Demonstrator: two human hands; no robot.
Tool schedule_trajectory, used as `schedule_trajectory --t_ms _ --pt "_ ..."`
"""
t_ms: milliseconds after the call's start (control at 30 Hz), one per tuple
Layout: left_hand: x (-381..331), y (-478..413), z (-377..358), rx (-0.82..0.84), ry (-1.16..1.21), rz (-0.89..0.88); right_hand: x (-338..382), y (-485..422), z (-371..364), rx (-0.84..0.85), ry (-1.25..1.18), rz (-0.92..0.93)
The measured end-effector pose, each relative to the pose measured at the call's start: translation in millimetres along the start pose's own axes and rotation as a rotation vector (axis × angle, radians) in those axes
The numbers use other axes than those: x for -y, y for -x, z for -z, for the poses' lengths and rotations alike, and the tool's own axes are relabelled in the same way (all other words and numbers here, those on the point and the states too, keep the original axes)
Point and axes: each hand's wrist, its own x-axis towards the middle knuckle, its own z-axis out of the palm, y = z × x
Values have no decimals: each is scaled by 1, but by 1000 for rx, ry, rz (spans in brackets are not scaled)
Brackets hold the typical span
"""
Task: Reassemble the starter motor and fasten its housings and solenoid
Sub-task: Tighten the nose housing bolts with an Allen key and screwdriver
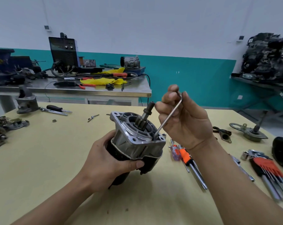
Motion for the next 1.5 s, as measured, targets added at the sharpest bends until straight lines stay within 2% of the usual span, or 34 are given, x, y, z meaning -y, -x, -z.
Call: schedule_trajectory --t_ms 100,267,400,633,1133,1267,1400,1500 --pt "1 0 0 16 -16 1 2 5 5 -28 -52 19" --pt "1 -1 -1 37 -44 -4 9 18 12 -131 230 144" --pt "1 -1 -3 51 -74 2 13 28 17 -159 300 173" --pt "4 -2 -6 19 -153 6 5 33 25 -222 225 145" --pt "5 -1 -7 18 -191 23 -9 29 21 -258 139 292" --pt "6 0 -8 2 -220 26 -8 32 20 -271 160 274" --pt "5 3 -12 -48 -273 52 -8 34 19 -322 381 210" --pt "4 4 -14 -82 -320 73 -7 34 17 -402 621 276"
